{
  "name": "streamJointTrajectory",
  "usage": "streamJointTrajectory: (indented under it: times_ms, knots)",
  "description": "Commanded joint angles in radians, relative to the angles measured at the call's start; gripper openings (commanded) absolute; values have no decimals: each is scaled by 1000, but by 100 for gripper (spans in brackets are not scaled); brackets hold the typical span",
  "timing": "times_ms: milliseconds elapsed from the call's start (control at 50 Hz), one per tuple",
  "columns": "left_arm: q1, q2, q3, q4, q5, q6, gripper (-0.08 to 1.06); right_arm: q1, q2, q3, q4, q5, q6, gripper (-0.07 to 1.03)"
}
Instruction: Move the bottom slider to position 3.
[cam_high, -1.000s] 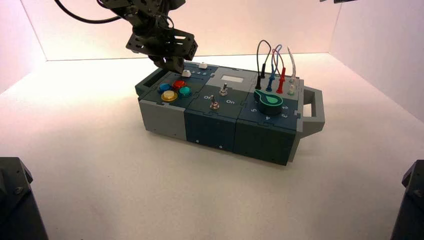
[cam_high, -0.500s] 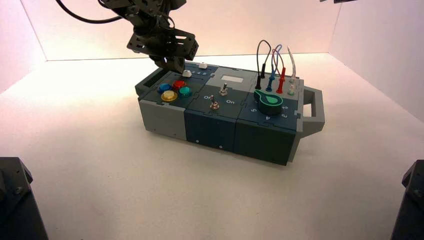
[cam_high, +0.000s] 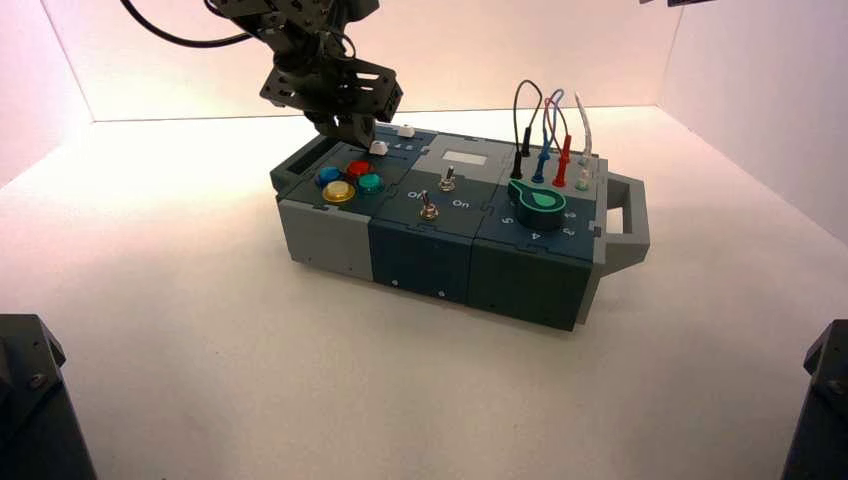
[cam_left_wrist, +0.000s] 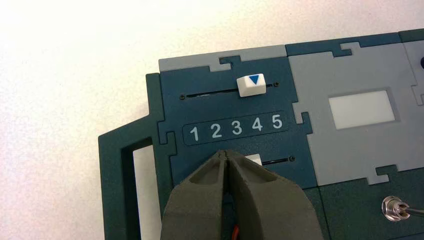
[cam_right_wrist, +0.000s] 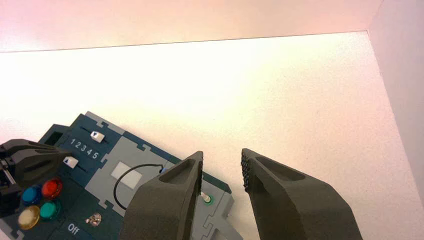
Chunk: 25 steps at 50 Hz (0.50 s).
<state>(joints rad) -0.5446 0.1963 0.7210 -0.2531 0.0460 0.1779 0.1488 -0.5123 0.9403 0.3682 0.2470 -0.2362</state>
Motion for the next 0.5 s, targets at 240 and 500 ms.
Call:
streamJointTrajectory:
  times_ms: [240,500]
  knots:
    - [-12,-21,-18,3,-3,3,-3,5,-12,-17,2,-11,-2,42]
    - [-6,-21,-15,5,-3,9,-3,5,-12,-15,0,-11,-2,42]
